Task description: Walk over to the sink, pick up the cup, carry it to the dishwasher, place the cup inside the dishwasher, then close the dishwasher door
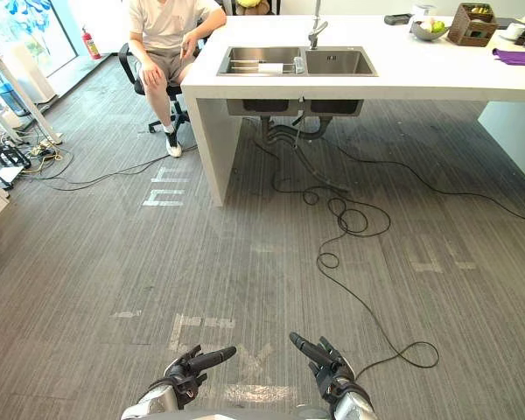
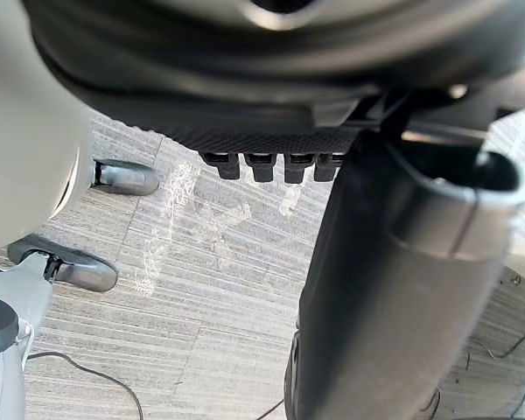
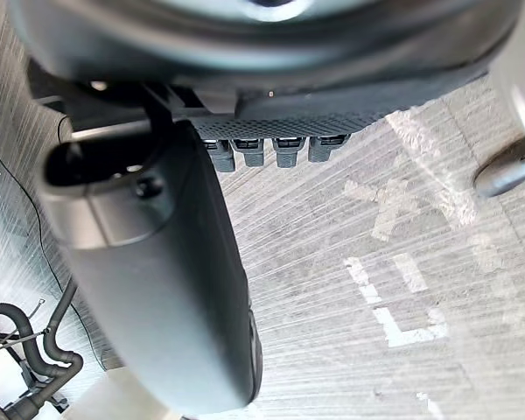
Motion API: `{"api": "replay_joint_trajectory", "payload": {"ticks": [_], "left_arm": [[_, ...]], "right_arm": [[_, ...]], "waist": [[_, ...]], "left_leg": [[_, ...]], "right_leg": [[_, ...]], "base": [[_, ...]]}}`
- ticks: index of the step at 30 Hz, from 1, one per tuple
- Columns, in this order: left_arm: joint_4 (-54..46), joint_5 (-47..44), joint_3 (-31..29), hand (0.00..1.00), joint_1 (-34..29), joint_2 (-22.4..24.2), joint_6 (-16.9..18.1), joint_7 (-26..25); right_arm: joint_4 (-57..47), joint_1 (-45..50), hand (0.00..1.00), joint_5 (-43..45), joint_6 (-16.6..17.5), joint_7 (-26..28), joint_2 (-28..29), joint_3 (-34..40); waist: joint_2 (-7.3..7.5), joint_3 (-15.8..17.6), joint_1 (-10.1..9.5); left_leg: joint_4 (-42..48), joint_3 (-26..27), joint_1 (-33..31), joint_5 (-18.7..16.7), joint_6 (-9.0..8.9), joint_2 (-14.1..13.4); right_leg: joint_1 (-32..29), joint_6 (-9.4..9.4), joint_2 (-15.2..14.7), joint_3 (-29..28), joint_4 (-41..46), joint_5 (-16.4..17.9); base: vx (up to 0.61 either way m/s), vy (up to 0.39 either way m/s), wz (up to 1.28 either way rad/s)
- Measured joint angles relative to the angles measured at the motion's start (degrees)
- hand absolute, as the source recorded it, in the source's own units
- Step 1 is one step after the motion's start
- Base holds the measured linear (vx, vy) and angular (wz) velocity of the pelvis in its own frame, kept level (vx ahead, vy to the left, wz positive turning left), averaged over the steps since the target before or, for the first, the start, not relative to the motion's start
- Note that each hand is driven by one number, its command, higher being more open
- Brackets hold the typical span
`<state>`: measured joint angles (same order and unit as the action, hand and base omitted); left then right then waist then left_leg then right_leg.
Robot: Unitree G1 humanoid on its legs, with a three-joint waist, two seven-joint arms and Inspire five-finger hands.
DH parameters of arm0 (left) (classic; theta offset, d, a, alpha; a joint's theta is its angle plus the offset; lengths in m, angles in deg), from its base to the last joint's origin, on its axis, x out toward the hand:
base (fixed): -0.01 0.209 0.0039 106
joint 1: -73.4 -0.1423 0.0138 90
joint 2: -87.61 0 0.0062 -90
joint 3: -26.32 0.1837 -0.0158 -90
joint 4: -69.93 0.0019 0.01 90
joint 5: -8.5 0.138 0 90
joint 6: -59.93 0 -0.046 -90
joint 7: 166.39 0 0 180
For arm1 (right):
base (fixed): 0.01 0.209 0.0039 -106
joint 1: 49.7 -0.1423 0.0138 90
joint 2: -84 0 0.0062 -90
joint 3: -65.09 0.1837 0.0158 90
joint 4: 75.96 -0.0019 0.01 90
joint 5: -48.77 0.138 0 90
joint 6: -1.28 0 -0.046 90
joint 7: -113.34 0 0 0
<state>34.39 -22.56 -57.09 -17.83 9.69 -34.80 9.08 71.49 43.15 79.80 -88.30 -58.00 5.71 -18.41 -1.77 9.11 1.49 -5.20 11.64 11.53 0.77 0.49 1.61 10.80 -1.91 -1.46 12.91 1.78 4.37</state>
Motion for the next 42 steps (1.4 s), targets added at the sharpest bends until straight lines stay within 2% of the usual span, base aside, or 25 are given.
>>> {"api": "replay_joint_trajectory", "payload": {"ticks": [2,10,13,17,24,26,27,28,29,30,31,33,34,35,37,38,40,41,42], "left_arm": [[0.37,-0.77,-0.4,1.0,-0.12,0.1,0.14,-0.05],[2.82,-2.84,-0.49,1.0,0.63,-0.06,-0.32,6.97],[4.1,-6.11,-0.55,1.0,1.17,-0.73,-0.41,8.53],[4.86,-7.17,-2.63,1.0,1.32,-1.0,-2.06,10.64],[4.94,-5.81,-3.02,1.0,1.83,-1.11,-5.43,10.9],[4.94,-5.09,-2.95,1.0,1.95,-1.2,-6.16,11.1],[4.9,-5.06,-2.79,1.0,2.0,-1.49,-6.65,11.42],[4.89,-5.2,-2.74,1.0,2.01,-1.65,-6.81,11.82],[4.92,-5.57,-2.72,1.0,2.01,-1.65,-6.65,11.95],[5.05,-6.33,-2.63,1.0,2.07,-1.62,-6.4,12.04],[5.21,-7.33,-2.24,1.0,2.32,-1.97,-6.34,12.15],[6.19,-8.63,-2.16,1.0,2.92,-2.66,-5.84,12.36],[6.36,-9.06,-2.13,1.0,3.23,-2.88,-5.34,12.36],[6.34,-9.27,-2.11,1.0,3.47,-2.94,-5.2,12.32],[5.88,-9.47,-2.15,1.0,3.84,-2.99,-5.73,11.92],[4.68,-9.45,-2.22,1.0,3.99,-3.12,-6.92,11.12],[3.28,-9.49,-2.29,1.0,3.98,-3.58,-8.0,10.13],[1.83,-9.51,-2.34,1.0,3.78,-4.12,-8.89,9.03],[1.34,-9.43,-2.56,1.0,3.81,-4.13,-9.18,8.4]], "right_arm": [[0.51,-0.01,1.0,0.66,0.0,-0.04,-0.18,0.02],[2.68,-0.24,1.0,0.66,0.5,-1.37,-0.3,0.62],[3.73,-0.85,1.0,0.27,-1.29,-1.75,-0.78,0.3],[5.19,-1.68,1.0,0.44,-2.34,0.0,-1.31,-0.98],[5.56,-1.7,1.0,0.6,-4.71,1.15,-2.14,-2.48],[5.34,-2.19,1.0,0.85,-5.47,1.16,-2.29,-2.48],[4.86,-2.31,1.0,1.49,-5.71,1.18,-2.3,-2.47],[4.2,-2.34,1.0,1.67,-5.98,1.18,-2.45,-2.48],[4.07,-2.4,1.0,1.69,-6.03,1.18,-2.55,-2.49],[3.85,-3.07,1.0,2.19,-6.03,1.22,-2.79,-2.5],[3.38,-3.76,1.0,3.21,-6.0,1.23,-3.07,-2.48],[4.06,-4.34,1.0,3.89,-5.98,1.16,-3.44,-2.45],[4.19,-4.53,1.0,4.56,-5.92,0.95,-3.35,-2.39],[4.09,-4.72,1.0,5.4,-5.85,0.92,-3.57,-2.3],[3.69,-5.43,1.0,6.1,-5.75,0.69,-3.54,-2.37],[2.51,-5.94,1.0,6.7,-5.78,0.29,-3.49,-2.61],[1.72,-6.13,1.0,7.73,-5.95,0.09,-3.03,-3.46],[1.3,-6.09,1.0,8.14,-6.16,0.02,-2.21,-3.55],[1.06,-6.1,1.0,8.13,-6.44,-0.13,-1.93,-3.46]], "waist": [[0.0,0.0,-0.01],[0.16,-0.04,-0.01],[0.27,-0.09,-0.08],[0.46,0.0,-0.07],[0.57,0.01,0.13],[0.64,0.01,0.18],[0.99,0.03,0.24],[1.18,-0.03,0.24],[1.23,0.02,0.24],[1.4,0.28,0.25],[1.89,0.74,0.25],[2.88,1.11,0.21],[3.35,1.39,0.31],[3.31,1.86,0.57],[2.66,3.28,0.98],[2.1,4.53,0.97],[2.83,5.21,0.93],[4.96,5.66,0.9],[6.45,5.95,0.87]], "left_leg": [[-0.03,0.0,0.0,0.15,0.22,0.01],[-0.1,0.14,0.68,0.28,0.38,-0.13],[-0.11,1.49,0.76,0.24,0.31,-0.39],[-0.11,4.68,1.05,-0.05,-0.08,-1.02],[-0.1,5.65,1.4,-0.17,-0.06,-1.31],[-0.07,6.03,1.23,-0.37,0.19,-1.31],[-0.04,6.04,1.28,-0.54,0.44,-0.99],[0.1,6.04,1.38,-0.77,0.98,-0.71],[0.13,6.07,1.53,-0.89,1.34,-0.64],[0.25,6.13,2.13,-1.19,2.11,-0.53],[0.47,6.0,3.33,-1.46,2.65,-0.08],[0.42,4.99,5.63,-2.29,2.95,0.68],[0.37,3.8,6.72,-2.58,2.74,0.57],[0.65,3.06,6.96,-2.91,2.21,0.1],[1.97,2.25,6.86,-3.76,1.19,-2.23],[3.08,2.07,6.83,-4.66,-0.2,-5.12],[3.62,1.82,6.92,-5.53,-1.57,-6.58],[3.82,1.62,7.77,-6.52,-3.15,-5.89],[4.02,1.4,8.96,-7.37,-4.44,-4.99]], "right_leg": [[0.11,0.32,0.06,0.1,-0.28,-0.22],[1.22,0.6,0.37,0.09,-1.25,-0.66],[1.22,0.96,0.69,-1.07,-2.03,-1.22],[1.02,1.26,1.46,-3.86,-3.05,-2.37],[0.43,1.31,1.69,-4.86,-2.13,-2.31],[-1.83,0.68,1.27,-5.0,2.26,0.14],[-3.81,-0.15,0.48,-4.63,6.75,2.64],[-5.98,-2.43,-0.82,-3.5,12.15,4.84],[-7.21,-3.49,-1.6,-2.36,15.39,5.58],[-10.45,-3.6,-3.2,-0.39,23.62,6.21],[-13.28,-2.59,-6.05,2.39,32.53,6.31],[-14.14,-1.81,-10.45,4.27,38.49,5.44],[-14.45,-1.92,-10.84,4.39,40.62,5.75],[-14.55,-2.01,-10.42,4.45,40.7,7.88],[-14.74,-1.7,-8.21,4.3,35.42,8.8],[-15.86,-2.25,-5.39,3.65,27.31,7.69],[-16.87,-3.09,-4.26,2.08,16.07,2.15],[-16.93,-5.15,-5.42,-0.03,6.53,-3.28],[-16.74,-5.6,-7.26,-0.17,5.5,-7.65]], "base": [[-0.06,-0.018,0.0],[-0.01,-0.005,0.0],[-0.01,-0.015,-0.19],[-0.02,-0.017,-0.37],[-0.03,-0.012,-0.09],[-0.02,0.001,-0.04],[0.0,0.022,0.07],[0.0,0.03,0.08],[-0.01,0.037,0.02],[-0.01,0.035,0.0],[0.0,0.032,0.03],[0.07,0.001,0.19],[0.15,-0.074,0.32],[0.17,-0.142,0.37],[0.13,-0.157,0.28],[0.14,-0.181,0.14],[0.19,-0.216,0.06],[0.28,-0.291,-0.02],[0.3,-0.32,-0.01]]}}
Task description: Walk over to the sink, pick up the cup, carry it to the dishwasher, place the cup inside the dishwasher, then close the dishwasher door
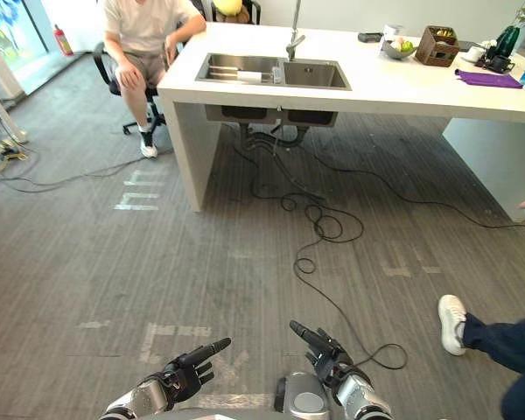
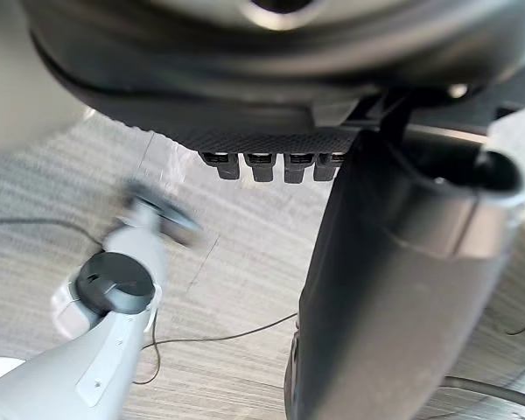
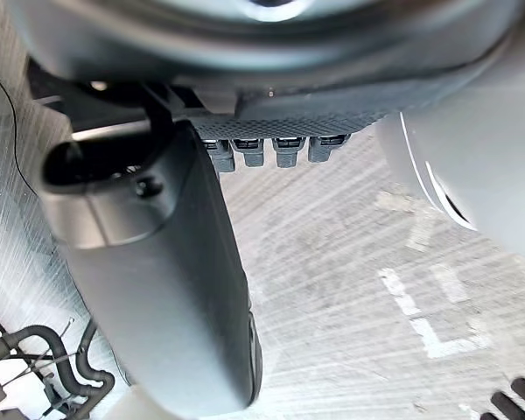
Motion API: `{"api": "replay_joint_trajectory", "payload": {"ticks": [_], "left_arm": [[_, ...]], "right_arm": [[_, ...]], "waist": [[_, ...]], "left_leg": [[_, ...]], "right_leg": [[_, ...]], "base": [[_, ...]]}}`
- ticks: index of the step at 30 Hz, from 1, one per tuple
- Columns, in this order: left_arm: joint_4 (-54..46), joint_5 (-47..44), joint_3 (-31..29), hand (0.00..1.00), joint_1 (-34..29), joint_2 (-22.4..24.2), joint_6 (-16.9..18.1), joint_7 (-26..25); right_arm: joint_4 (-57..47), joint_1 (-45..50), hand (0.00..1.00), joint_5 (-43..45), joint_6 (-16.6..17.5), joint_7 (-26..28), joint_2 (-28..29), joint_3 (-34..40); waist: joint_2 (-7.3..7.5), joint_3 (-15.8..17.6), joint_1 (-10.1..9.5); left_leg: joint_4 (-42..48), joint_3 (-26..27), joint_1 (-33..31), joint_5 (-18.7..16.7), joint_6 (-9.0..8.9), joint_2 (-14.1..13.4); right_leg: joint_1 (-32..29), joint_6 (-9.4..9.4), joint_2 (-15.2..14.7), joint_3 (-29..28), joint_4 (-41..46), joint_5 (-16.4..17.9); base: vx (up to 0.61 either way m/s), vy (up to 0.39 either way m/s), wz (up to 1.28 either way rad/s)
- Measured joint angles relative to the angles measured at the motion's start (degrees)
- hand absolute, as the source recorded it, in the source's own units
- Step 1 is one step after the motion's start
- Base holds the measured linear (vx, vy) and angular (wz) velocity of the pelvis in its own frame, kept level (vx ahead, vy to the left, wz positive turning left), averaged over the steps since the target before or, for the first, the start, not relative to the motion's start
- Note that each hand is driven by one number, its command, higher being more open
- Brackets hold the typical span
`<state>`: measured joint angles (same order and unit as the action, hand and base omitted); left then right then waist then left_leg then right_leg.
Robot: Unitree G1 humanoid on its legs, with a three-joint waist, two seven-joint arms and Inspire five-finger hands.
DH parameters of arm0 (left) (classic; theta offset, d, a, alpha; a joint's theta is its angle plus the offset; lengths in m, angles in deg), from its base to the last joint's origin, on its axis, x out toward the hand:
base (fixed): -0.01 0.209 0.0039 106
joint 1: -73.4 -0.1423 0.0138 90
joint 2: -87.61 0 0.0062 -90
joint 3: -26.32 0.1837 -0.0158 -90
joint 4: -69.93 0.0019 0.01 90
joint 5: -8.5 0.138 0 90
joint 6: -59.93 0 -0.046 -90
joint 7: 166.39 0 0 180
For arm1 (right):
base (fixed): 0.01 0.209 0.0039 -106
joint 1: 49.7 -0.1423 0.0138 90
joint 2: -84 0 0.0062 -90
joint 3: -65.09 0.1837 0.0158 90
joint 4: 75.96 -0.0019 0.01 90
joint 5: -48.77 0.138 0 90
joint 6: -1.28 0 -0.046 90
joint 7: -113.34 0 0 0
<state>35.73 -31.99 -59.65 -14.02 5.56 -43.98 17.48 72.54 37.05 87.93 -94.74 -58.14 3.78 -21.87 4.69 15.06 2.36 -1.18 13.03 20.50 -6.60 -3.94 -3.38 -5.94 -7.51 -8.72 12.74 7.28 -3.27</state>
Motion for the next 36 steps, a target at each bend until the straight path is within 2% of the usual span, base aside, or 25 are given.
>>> {"api": "replay_joint_trajectory", "payload": {"ticks": [2,3,5,6,7,8,9,11,12,13,15,17,19,20,23,24,26,27,29,30,32,33,34,35,36], "left_arm": [[-0.55,-0.05,-0.21,1.0,0.18,0.84,-0.83,-0.4],[-1.88,0.05,-0.25,1.0,-0.31,1.71,-1.46,-0.17],[-1.69,0.43,-0.36,1.0,-0.82,2.55,-1.42,0.19],[-1.22,1.23,-0.4,1.0,-1.31,3.29,-1.27,0.21],[-0.16,1.2,-0.5,1.0,-1.59,3.82,-0.93,0.22],[0.61,1.21,-0.9,1.0,-1.71,4.12,-0.7,0.2],[1.07,1.31,-1.76,1.0,-1.24,4.42,0.29,0.22],[1.14,1.34,-2.58,1.0,-1.61,5.24,2.26,1.09],[0.89,1.96,-2.75,1.0,-1.8,5.78,4.52,2.23],[-0.18,2.18,-3.59,1.0,-2.22,6.32,6.77,3.18],[-2.69,2.16,-3.93,1.0,-2.99,6.1,8.48,4.04],[-5.61,2.2,-3.9,1.0,-3.58,5.71,9.02,4.44],[-8.39,2.26,-3.68,1.0,-3.58,5.33,8.64,4.66],[-10.74,2.18,-3.67,1.0,-3.48,5.19,7.12,4.3],[-11.85,2.18,-3.48,1.0,-3.35,6.0,5.66,3.48],[-11.9,2.2,-3.47,1.0,-3.32,6.15,5.54,3.46],[-11.84,2.2,-2.92,1.0,-3.15,5.96,4.81,3.28],[-11.98,2.08,-2.37,1.0,-2.75,5.95,4.96,2.98],[-12.43,1.0,-2.39,1.0,-2.77,5.83,5.06,2.49],[-11.61,0.9,-2.44,1.0,-2.63,5.54,5.11,1.91],[-9.98,1.3,-2.32,1.0,-2.13,5.59,5.52,1.56],[-8.25,1.38,-1.73,1.0,-1.96,5.25,6.43,1.64],[-7.19,2.22,-1.01,1.0,-2.16,4.55,6.71,1.45],[-6.95,2.31,-0.83,1.0,-2.39,4.4,6.9,1.02],[-6.39,2.16,-0.8,1.0,-2.57,4.3,7.82,-0.1]], "right_arm": [[-1.3,0.36,1.0,0.05,-0.65,-0.3,-0.33,0.66],[-1.92,1.03,1.0,0.05,-1.12,-0.6,-0.92,1.53],[-1.9,1.14,1.0,-0.01,-1.99,-0.77,-1.4,3.27],[-1.87,1.5,1.0,-0.04,-2.29,-0.66,-1.37,4.94],[-1.78,2.04,1.0,-0.08,-2.55,-0.48,-1.5,5.89],[-1.45,2.36,1.0,-0.1,-2.75,-0.43,-1.36,6.08],[0.15,2.18,1.0,-0.1,-3.13,-0.38,-1.42,6.86],[1.23,2.86,1.0,-0.15,-3.29,-0.1,-2.81,6.4],[1.79,3.31,1.0,-0.75,-3.09,-0.08,-3.87,5.29],[3.21,3.43,1.0,-1.57,-3.15,-0.11,-4.92,4.01],[5.13,3.46,1.0,-2.35,-2.91,-0.33,-4.98,3.13],[5.48,3.48,1.0,-2.3,-2.99,-0.29,-4.67,2.65],[5.01,3.07,1.0,-2.24,-3.2,-0.4,-4.17,1.87],[3.06,2.16,1.0,-2.16,-3.98,-1.23,-3.74,1.34],[1.32,1.76,1.0,-1.75,-3.98,-1.47,-3.14,3.12],[1.22,1.75,1.0,-1.05,-4.0,-1.47,-3.03,3.4],[1.04,2.93,1.0,-0.75,-4.16,-1.51,-2.75,4.0],[1.27,3.24,1.0,-0.81,-4.69,-1.5,-2.96,4.06],[2.16,3.76,1.0,-1.08,-5.61,-1.58,-2.99,4.5],[3.33,4.21,1.0,-1.12,-6.49,-1.75,-2.63,5.77],[3.64,4.13,1.0,-2.34,-6.93,-1.9,-2.47,8.07],[3.4,3.6,1.0,-2.72,-6.88,-1.66,-2.42,10.36],[3.19,3.4,1.0,-3.44,-6.49,-1.55,-2.53,10.53],[2.9,3.4,1.0,-3.87,-5.96,-1.45,-2.68,10.53],[2.77,3.36,1.0,-4.58,-4.83,-1.3,-2.99,10.62]], "waist": [[-1.4,0.28,0.8],[-3.16,-0.33,0.77],[-4.39,-1.03,0.39],[-5.34,-1.66,0.46],[-6.5,-2.5,0.78],[-6.57,-3.21,0.75],[-6.33,-3.8,0.19],[-7.77,-4.67,0.29],[-9.41,-4.21,0.24],[-10.47,-3.7,-0.13],[-10.72,-3.29,-0.37],[-10.43,-3.08,-1.19],[-9.28,-2.21,-2.36],[-7.69,-0.81,-2.86],[-7.71,-0.23,-2.93],[-8.1,-0.11,-3.01],[-8.26,-0.18,-2.93],[-6.83,-0.52,-2.99],[-5.24,-2.22,-3.52],[-3.62,-3.27,-4.16],[-3.75,-3.57,-4.19],[-3.2,-3.52,-4.17],[-2.68,-3.31,-4.11],[-2.7,-3.29,-4.04],[-2.86,-3.26,-3.91]], "left_leg": [[0.39,-0.75,1.06,-1.1,-0.26,-1.22],[1.22,-1.51,1.04,-2.87,-0.74,-3.24],[2.29,-2.03,1.06,-4.92,-1.8,-5.17],[3.32,-2.94,0.92,-6.74,-1.11,-6.75],[4.28,-3.62,0.7,-8.27,1.93,-8.2],[6.45,-4.39,-0.18,-7.72,2.32,-8.55],[15.55,-5.15,-4.96,-6.29,1.22,-8.72],[32.87,-6.11,-13.51,-1.4,-2.39,-10.36],[45.21,-6.78,-19.09,5.17,-3.14,-12.72],[57.89,-9.5,-24.43,6.58,-3.27,-13.11],[69.0,-9.85,-30.54,3.61,-3.42,-11.29],[66.76,-7.36,-34.79,0.91,-3.08,-9.68],[55.21,-2.48,-36.81,-1.21,-2.06,-8.68],[35.65,-0.38,-36.33,-0.38,-2.37,-5.46],[9.36,0.9,-34.01,5.72,-3.3,-3.3],[7.6,1.76,-34.04,5.86,-3.16,-3.96],[10.0,1.94,-34.11,10.57,1.23,-3.56],[13.44,1.89,-35.59,12.43,3.81,-1.4],[18.45,2.84,-38.0,11.32,6.66,1.37],[19.29,4.28,-38.03,8.12,9.38,4.07],[20.73,4.36,-37.1,5.23,10.63,6.01],[22.04,3.9,-34.75,1.94,11.22,7.4],[22.35,3.25,-31.38,-0.36,11.33,8.58],[22.01,2.62,-29.39,-1.29,11.24,9.02],[19.94,1.62,-25.17,-2.26,10.98,9.49]], "right_leg": [[-0.42,0.82,0.78,0.48,3.4,-2.21],[-1.92,4.27,2.64,0.52,7.1,-0.01],[-3.37,8.22,4.13,1.23,11.24,2.77],[-4.32,9.49,5.11,2.07,14.47,5.61],[-4.42,10.08,6.15,3.23,15.59,7.94],[-4.45,10.79,6.52,3.56,15.54,8.77],[-4.17,11.23,6.31,3.39,15.04,9.38],[-1.37,11.12,6.73,3.93,11.85,9.51],[2.49,11.88,8.26,3.84,8.6,9.88],[6.56,12.51,9.77,3.43,5.83,10.02],[12.28,12.97,11.07,2.69,2.43,10.47],[15.85,12.93,11.93,1.42,0.26,10.41],[18.61,12.94,11.88,-0.29,-1.6,10.49],[20.35,12.27,10.91,-1.73,-2.73,10.83],[23.25,10.24,11.28,-3.5,-5.06,12.2],[25.05,9.9,11.72,-4.26,-6.08,13.23],[27.74,8.39,10.78,-5.13,-4.34,18.14],[26.96,7.99,8.3,-5.07,-1.26,22.03],[26.12,6.44,4.39,-4.37,1.12,25.42],[24.23,5.75,1.39,-4.41,6.47,26.27],[17.18,2.02,-1.84,-5.38,23.28,23.81],[11.31,-0.41,-4.07,-6.96,39.23,16.65],[7.1,-0.41,-6.3,-6.76,51.6,14.44],[5.59,-0.01,-7.36,-5.67,56.0,14.63],[2.81,2.34,-9.16,-2.76,61.1,15.43]], "base": [[0.31,-0.294,0.13],[0.35,-0.287,0.13],[0.36,-0.284,0.01],[0.35,-0.284,0.14],[0.3,-0.216,0.21],[0.29,-0.203,0.13],[0.29,-0.207,0.03],[0.32,-0.191,0.06],[0.45,-0.127,0.01],[0.46,-0.111,-0.06],[0.37,-0.084,-0.24],[0.36,-0.075,-0.41],[0.44,-0.02,-0.48],[0.4,0.023,-0.43],[0.33,0.091,-0.35],[0.41,0.24,-0.4],[0.36,0.269,-0.17],[0.4,0.297,0.0],[0.49,0.285,0.0],[0.6,0.24,0.02],[0.6,0.245,0.14],[0.67,0.286,0.28],[0.66,0.254,0.31],[0.54,0.172,0.26],[0.49,0.118,0.2]]}}
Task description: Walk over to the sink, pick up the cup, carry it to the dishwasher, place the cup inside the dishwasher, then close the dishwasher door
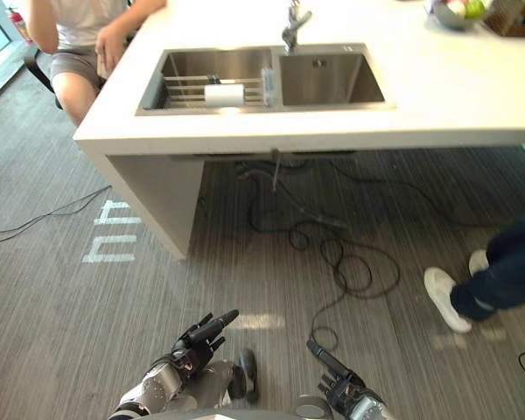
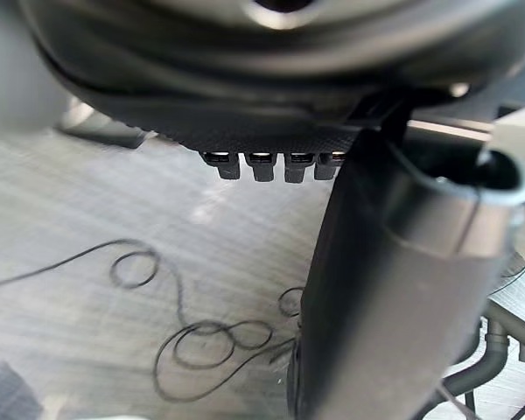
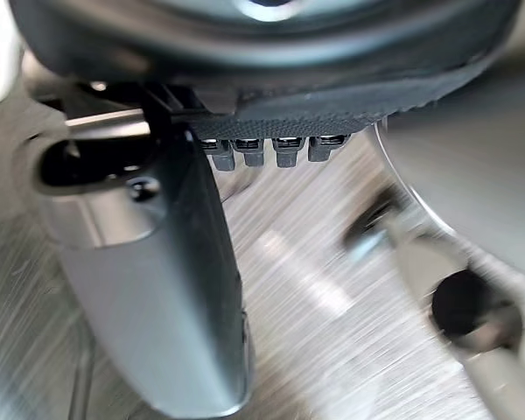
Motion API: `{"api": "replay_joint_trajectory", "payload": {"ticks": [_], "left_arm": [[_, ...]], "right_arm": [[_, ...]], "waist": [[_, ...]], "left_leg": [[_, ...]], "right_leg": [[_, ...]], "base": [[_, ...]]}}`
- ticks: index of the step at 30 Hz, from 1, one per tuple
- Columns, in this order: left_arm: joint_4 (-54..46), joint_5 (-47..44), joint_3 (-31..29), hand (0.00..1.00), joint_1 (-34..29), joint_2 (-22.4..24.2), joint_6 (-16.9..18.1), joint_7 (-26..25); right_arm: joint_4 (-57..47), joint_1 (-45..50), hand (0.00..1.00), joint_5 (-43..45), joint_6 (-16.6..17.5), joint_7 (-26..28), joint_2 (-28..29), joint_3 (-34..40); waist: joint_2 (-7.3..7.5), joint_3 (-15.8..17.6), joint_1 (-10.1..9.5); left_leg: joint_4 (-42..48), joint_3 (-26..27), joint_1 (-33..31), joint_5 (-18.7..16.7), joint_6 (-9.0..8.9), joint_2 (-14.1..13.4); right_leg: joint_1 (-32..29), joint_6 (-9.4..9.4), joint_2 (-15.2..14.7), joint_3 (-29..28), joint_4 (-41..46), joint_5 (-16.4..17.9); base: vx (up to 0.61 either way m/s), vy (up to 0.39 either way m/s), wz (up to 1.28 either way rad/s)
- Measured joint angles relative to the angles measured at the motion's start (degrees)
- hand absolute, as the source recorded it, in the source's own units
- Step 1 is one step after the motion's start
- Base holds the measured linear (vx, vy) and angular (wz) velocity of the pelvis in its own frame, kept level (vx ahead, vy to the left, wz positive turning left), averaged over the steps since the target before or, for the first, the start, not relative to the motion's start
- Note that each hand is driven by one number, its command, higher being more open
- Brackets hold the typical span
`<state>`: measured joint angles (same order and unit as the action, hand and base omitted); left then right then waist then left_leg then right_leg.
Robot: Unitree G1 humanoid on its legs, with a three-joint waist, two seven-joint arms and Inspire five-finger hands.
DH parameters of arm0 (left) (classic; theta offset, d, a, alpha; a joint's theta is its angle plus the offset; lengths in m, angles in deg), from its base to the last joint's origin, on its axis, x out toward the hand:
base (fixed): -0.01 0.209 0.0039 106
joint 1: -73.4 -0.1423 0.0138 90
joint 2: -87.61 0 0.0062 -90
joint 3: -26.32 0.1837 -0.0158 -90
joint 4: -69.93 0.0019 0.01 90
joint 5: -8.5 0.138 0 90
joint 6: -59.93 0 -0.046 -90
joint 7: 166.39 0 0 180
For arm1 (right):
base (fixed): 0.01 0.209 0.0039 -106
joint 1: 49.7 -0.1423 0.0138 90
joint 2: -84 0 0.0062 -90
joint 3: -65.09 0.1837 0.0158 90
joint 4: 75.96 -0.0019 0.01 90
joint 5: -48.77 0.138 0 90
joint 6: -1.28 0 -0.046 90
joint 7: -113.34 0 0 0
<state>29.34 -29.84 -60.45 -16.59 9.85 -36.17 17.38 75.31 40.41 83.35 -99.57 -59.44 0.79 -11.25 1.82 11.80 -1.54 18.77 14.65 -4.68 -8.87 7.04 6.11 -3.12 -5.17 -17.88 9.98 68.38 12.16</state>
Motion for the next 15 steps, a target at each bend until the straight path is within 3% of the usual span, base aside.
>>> {"api": "replay_joint_trajectory", "payload": {"ticks": [1,2,5,6,8,9,10,11,13,15], "left_arm": [[0.08,-0.39,-0.03,1.0,-0.55,-0.13,1.07,-1.37],[0.13,-0.95,-0.11,1.0,-0.76,-0.24,1.52,-1.93],[0.68,-1.23,-0.43,1.0,-1.47,-0.5,2.28,-3.29],[0.74,-1.23,-0.61,1.0,-1.7,-0.58,2.5,-3.73],[0.77,-1.23,-0.68,1.0,-1.96,-0.94,2.98,-3.76],[0.62,-1.26,-0.86,1.0,-2.2,-0.81,3.45,-3.98],[0.16,-1.27,-1.67,1.0,-2.57,-1.22,3.89,-4.06],[-0.17,-1.79,-3.83,1.0,-3.06,0.63,4.91,-4.74],[-0.61,-2.23,-4.67,1.0,-4.58,1.51,7.68,-6.02],[-0.61,-2.54,-5.27,1.0,-4.58,1.74,10.54,-9.29]], "right_arm": [[-0.26,-0.05,1.0,0.07,0.77,0.38,-0.52,0.58],[-0.45,-0.06,1.0,0.12,1.01,0.76,-0.51,1.25],[0.29,0.01,1.0,0.13,1.64,1.47,-0.32,2.43],[0.3,0.25,1.0,0.1,1.67,1.49,0.09,2.42],[1.47,0.89,1.0,0.03,0.53,1.32,0.97,2.43],[2.59,2.05,1.0,0.01,0.14,0.46,2.12,3.04],[2.7,3.19,1.0,-0.01,-0.37,0.35,2.8,3.8],[3.19,3.18,1.0,-0.09,-0.83,0.14,2.02,5.72],[2.81,2.89,1.0,-1.37,-1.27,0.29,1.42,6.04],[2.92,2.73,1.0,-2.21,-2.44,0.36,1.54,6.03]], "waist": [[-0.59,0.28,-0.01],[-0.64,0.34,0.04],[-1.93,1.2,0.59],[-2.06,1.27,1.01],[-1.75,1.22,0.93],[-0.74,1.08,0.99],[0.37,0.94,1.06],[-1.91,1.45,0.76],[-3.85,0.69,0.67],[-4.5,0.3,0.77]], "left_leg": [[-2.87,-0.98,3.89,-0.28,-0.28,-0.1],[-4.47,-1.61,5.58,-0.34,-0.43,-0.33],[-7.38,-5.17,11.15,-0.42,-2.46,-3.38],[-7.22,-7.08,12.05,-0.46,-3.19,-4.11],[-7.48,-10.19,13.57,-1.57,-5.06,-4.11],[-7.53,-12.12,15.21,-3.57,-6.17,-3.68],[-7.54,-14.29,16.51,-5.81,-6.98,-2.83],[-6.93,-15.34,17.18,-7.23,-7.82,-4.98],[-6.71,-15.66,17.39,-7.99,-9.32,-7.96],[-6.54,-15.71,17.31,-6.86,-10.6,-10.39]], "right_leg": [[-3.34,2.04,-0.59,2.9,0.63,1.13],[-5.3,2.67,-0.52,4.52,-0.65,1.8],[-8.71,1.58,4.2,10.4,-26.42,3.33],[-8.87,0.83,6.31,9.01,-39.89,0.74],[-8.83,0.37,7.95,4.21,-53.89,-7.62],[-8.87,1.3,7.41,1.73,-52.81,-13.88],[-8.78,2.89,6.36,1.79,-49.45,-14.94],[-8.97,3.44,7.33,3.64,-45.46,-12.62],[-8.59,4.83,9.71,4.93,-45.6,-9.77],[-7.56,5.87,12.21,5.79,-47.45,-9.08]], "base": [[0.46,0.102,0.19],[0.5,0.076,0.25],[0.37,-0.045,0.52],[0.49,-0.155,0.75],[0.41,-0.201,1.01],[0.44,-0.317,1.31],[0.52,-0.395,1.18],[0.41,-0.335,0.7],[0.31,-0.248,0.13],[0.28,-0.25,-0.06]]}}
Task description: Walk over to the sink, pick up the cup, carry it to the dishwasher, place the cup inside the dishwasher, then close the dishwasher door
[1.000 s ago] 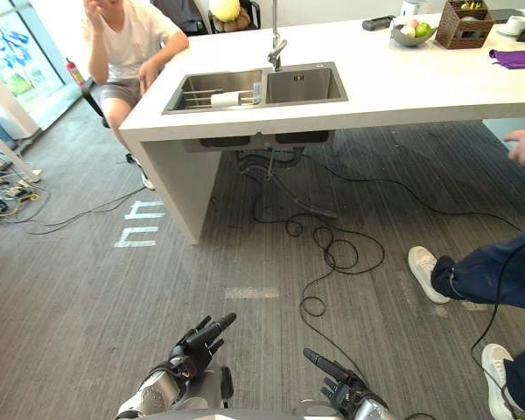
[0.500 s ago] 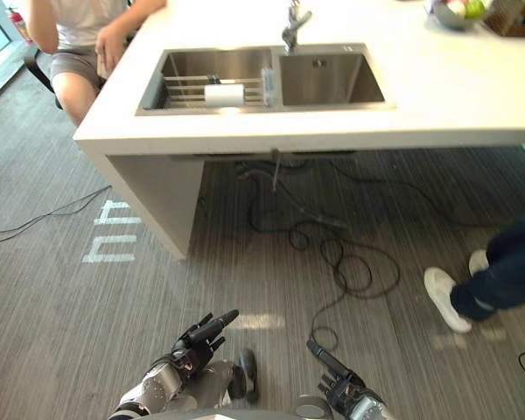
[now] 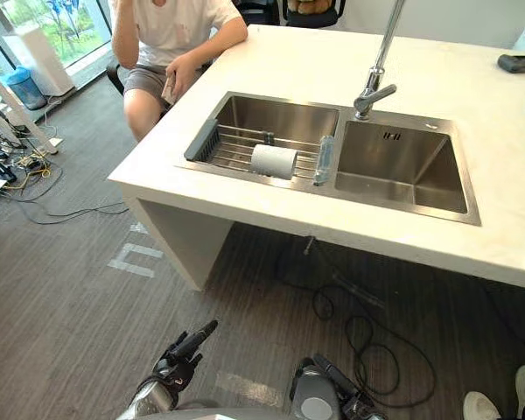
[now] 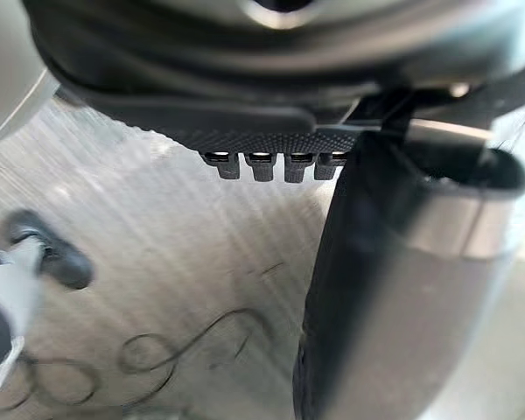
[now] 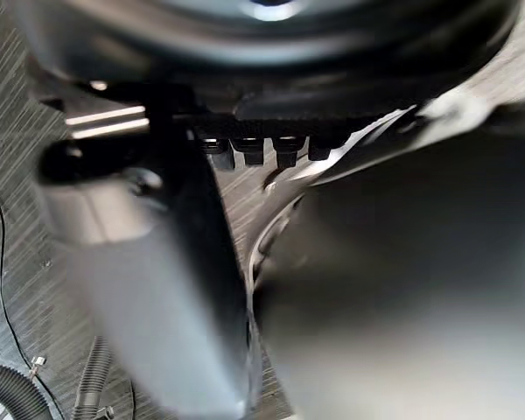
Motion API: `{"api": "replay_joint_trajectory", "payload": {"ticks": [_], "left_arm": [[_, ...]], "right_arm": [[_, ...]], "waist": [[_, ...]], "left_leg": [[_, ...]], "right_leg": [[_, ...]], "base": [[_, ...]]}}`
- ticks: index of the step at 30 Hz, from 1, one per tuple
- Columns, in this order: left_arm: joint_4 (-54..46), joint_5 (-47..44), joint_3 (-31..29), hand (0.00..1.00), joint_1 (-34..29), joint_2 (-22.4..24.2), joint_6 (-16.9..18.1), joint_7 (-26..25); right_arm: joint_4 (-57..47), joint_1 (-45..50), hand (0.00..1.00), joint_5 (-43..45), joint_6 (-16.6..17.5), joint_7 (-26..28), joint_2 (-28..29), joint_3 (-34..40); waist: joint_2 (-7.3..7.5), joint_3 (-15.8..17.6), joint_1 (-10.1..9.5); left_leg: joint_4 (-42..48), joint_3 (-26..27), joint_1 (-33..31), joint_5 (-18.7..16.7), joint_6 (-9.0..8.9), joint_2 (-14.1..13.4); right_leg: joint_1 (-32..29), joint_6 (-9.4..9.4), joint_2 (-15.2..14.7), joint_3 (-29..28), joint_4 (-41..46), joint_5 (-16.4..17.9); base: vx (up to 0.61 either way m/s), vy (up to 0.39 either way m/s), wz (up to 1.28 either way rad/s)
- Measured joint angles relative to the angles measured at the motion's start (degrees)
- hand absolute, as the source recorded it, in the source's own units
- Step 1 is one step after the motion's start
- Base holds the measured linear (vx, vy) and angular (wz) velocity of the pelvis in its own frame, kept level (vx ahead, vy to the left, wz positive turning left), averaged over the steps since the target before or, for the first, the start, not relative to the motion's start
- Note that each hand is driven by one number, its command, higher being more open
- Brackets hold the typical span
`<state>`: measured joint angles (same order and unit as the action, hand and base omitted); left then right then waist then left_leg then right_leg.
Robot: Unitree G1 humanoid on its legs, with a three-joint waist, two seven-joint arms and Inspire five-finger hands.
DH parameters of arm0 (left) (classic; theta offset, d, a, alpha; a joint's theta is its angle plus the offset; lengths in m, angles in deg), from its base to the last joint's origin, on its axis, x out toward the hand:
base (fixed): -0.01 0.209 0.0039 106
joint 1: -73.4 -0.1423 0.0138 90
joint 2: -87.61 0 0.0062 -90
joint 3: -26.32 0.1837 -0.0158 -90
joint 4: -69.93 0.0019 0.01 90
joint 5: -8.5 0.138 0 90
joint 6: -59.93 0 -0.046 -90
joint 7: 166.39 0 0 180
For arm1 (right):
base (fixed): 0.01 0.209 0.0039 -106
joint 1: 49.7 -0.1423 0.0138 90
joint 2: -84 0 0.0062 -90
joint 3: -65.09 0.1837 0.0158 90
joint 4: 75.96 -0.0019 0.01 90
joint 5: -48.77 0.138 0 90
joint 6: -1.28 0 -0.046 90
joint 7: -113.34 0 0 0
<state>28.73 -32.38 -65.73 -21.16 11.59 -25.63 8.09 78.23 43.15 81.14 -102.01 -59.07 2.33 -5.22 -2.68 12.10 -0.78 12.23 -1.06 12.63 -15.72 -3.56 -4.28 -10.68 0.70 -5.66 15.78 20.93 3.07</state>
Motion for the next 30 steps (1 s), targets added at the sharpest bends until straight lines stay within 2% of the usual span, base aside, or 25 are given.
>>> {"api": "replay_joint_trajectory", "payload": {"ticks": [2,3,5,6,7,9,10,11,13,14,16,17,18,20,21,22,23,26,30], "left_arm": [[-1.13,-2.81,-0.36,1.0,0.11,0.07,2.97,-2.86],[-2.41,-6.11,-0.75,1.0,0.28,0.35,5.61,-4.6],[-5.59,-8.14,-3.28,1.0,0.53,1.3,9.09,-6.52],[-8.62,-8.14,-4.9,1.0,0.42,1.38,11.43,-7.65],[-12.37,-7.8,-6.43,1.0,0.38,1.27,13.29,-9.2],[-19.56,-6.19,-7.37,1.0,-0.49,1.32,15.5,-11.26],[-26.99,-4.39,-7.89,1.0,-1.72,1.34,15.75,-12.49],[-31.12,-3.24,-8.03,1.0,-2.3,1.33,15.8,-12.99],[-47.57,3.23,-8.15,1.0,-4.99,1.43,15.93,-14.77],[-51.53,5.08,-8.06,1.0,-5.52,1.44,15.82,-15.15],[-62.72,10.11,-7.61,1.0,-6.76,1.45,15.57,-15.65],[-69.33,12.6,-7.4,1.0,-7.09,1.45,15.22,-15.07],[-73.1,13.74,-7.74,1.0,-6.64,0.73,15.18,-14.4],[-79.62,13.9,-7.87,1.0,-4.3,-1.43,15.16,-11.34],[-80.72,13.88,-7.69,1.0,-4.23,-1.46,15.13,-10.21],[-82.43,13.82,-6.93,1.0,-4.1,-1.61,15.07,-8.26],[-82.92,13.76,-6.0,1.0,-4.1,-1.62,15.03,-7.43],[-83.08,13.7,1.25,1.0,-4.06,-1.97,13.8,-4.12],[-81.57,13.21,10.78,1.0,-3.67,-2.6,10.31,0.27]], "right_arm": [[0.11,0.05,1.0,0.02,-1.43,0.19,0.08,-0.05],[0.62,0.13,1.0,-0.04,-2.02,0.53,0.0,-0.13],[1.02,0.83,1.0,-0.01,-2.3,1.14,-0.26,-0.21],[1.16,1.44,1.0,-0.01,-2.57,1.23,-0.38,-0.31],[1.29,1.98,1.0,0.23,-3.04,1.26,-0.32,-0.33],[0.94,3.1,1.0,2.11,-4.1,1.48,-0.69,-0.07],[0.21,3.71,1.0,2.89,-4.65,1.94,-0.58,-0.38],[-0.33,4.01,1.0,2.94,-4.67,1.86,-0.56,-0.79],[-1.87,5.39,1.0,4.06,-4.57,2.0,-0.84,-1.1],[-2.33,5.85,1.0,4.12,-4.47,2.05,-0.89,-1.1],[-3.6,7.71,1.0,4.55,-4.44,2.39,-1.39,-0.91],[-4.55,9.02,1.0,4.7,-4.52,2.43,-2.56,-0.17],[-4.35,9.15,1.0,4.71,-4.54,2.34,-2.51,0.51],[-4.1,8.85,1.0,4.67,-4.03,2.13,-1.88,2.61],[-3.93,8.92,1.0,4.71,-3.89,2.15,-1.97,2.9],[-3.71,9.14,1.0,4.73,-3.46,2.04,-1.47,3.59],[-3.69,9.57,1.0,4.73,-3.33,1.95,-1.19,3.85],[-2.14,11.49,1.0,6.51,-3.28,1.44,-0.09,7.18],[-1.15,12.98,1.0,9.33,-2.36,0.76,1.4,10.18]], "waist": [[0.32,-0.05,0.09],[0.61,-0.2,0.14],[0.57,-0.18,0.23],[0.5,-0.1,0.03],[0.7,0.78,-0.33],[0.33,1.47,-0.68],[0.72,2.02,-1.32],[0.53,2.33,-1.9],[0.78,3.44,-4.01],[0.66,3.69,-4.26],[-0.68,3.09,-4.8],[-2.83,1.91,-4.87],[-3.06,1.32,-4.82],[-1.62,0.53,-5.47],[-1.76,0.39,-5.46],[-1.45,0.09,-5.21],[-1.19,-0.41,-4.99],[-0.69,-3.01,-4.41],[-0.78,-6.48,-1.82]], "left_leg": [[0.38,0.08,-0.12,1.22,-0.62,-1.48],[2.56,0.08,-1.57,2.13,-1.0,-1.69],[10.5,0.27,-6.0,3.42,-2.7,-2.0],[17.73,1.01,-9.51,5.32,-4.57,-2.68],[23.7,2.89,-11.99,5.86,-4.42,-3.8],[22.84,6.76,-13.64,3.15,-3.35,-4.88],[20.51,8.58,-15.81,1.88,-2.38,-4.74],[19.0,9.17,-16.76,1.88,-2.25,-4.45],[12.66,10.04,-20.56,2.85,-2.44,-3.29],[11.43,10.33,-20.97,3.84,-2.64,-3.27],[7.32,11.98,-21.02,11.72,-2.64,-3.92],[6.54,11.65,-20.61,19.21,-1.59,-5.24],[6.5,11.59,-19.78,16.84,0.28,-4.71],[3.0,10.57,-18.88,16.38,0.42,-1.28],[0.92,9.97,-17.74,15.77,0.77,-0.71],[-2.58,9.97,-16.08,15.38,2.1,0.59],[-3.91,10.08,-15.56,15.69,2.2,1.1],[-9.15,10.84,-12.56,16.55,2.45,3.14],[-13.63,11.15,-11.24,18.75,2.38,3.46]], "right_leg": [[1.04,0.84,1.59,0.69,-1.75,0.46],[1.48,1.04,1.95,0.98,-2.84,0.63],[3.75,1.43,2.28,2.02,-6.55,0.3],[6.52,1.77,2.79,2.95,-10.46,-0.84],[10.21,2.54,2.83,4.05,-13.97,-2.07],[14.13,2.43,2.67,5.92,-16.61,-2.25],[15.2,2.3,2.23,6.23,-17.56,-2.05],[15.57,1.99,1.83,6.23,-17.75,-1.85],[16.22,0.45,-0.34,5.92,-16.88,-0.82],[16.67,0.06,-0.84,5.86,-16.38,-0.54],[17.38,-1.91,-1.75,5.52,-14.0,1.11],[17.73,-3.41,-1.07,4.93,-12.27,2.52],[17.74,-4.35,-1.74,4.41,-11.35,3.26],[14.96,-5.08,-4.85,2.13,-9.9,3.72],[14.7,-5.13,-5.04,1.66,-9.94,3.72],[14.74,-6.18,-5.7,1.41,-10.15,3.2],[14.87,-6.22,-6.09,1.48,-10.54,3.1],[16.5,-7.85,-7.52,1.54,-13.05,2.14],[16.8,-9.38,-6.95,1.87,-16.26,1.0]], "base": [[0.23,-0.252,-0.01],[0.16,-0.189,0.12],[0.15,-0.148,0.26],[0.13,-0.096,0.41],[0.14,-0.09,0.44],[0.11,-0.065,0.49],[0.06,-0.016,0.38],[0.06,0.044,0.14],[0.1,0.109,-0.03],[0.13,0.169,-0.05],[0.15,0.216,-0.09],[0.25,0.313,-0.14],[0.28,0.381,-0.17],[0.18,0.273,-0.28],[0.1,0.16,-0.3],[0.06,0.114,-0.12],[0.06,0.121,-0.06],[0.08,0.07,-0.03],[0.13,-0.005,-0.03]]}}
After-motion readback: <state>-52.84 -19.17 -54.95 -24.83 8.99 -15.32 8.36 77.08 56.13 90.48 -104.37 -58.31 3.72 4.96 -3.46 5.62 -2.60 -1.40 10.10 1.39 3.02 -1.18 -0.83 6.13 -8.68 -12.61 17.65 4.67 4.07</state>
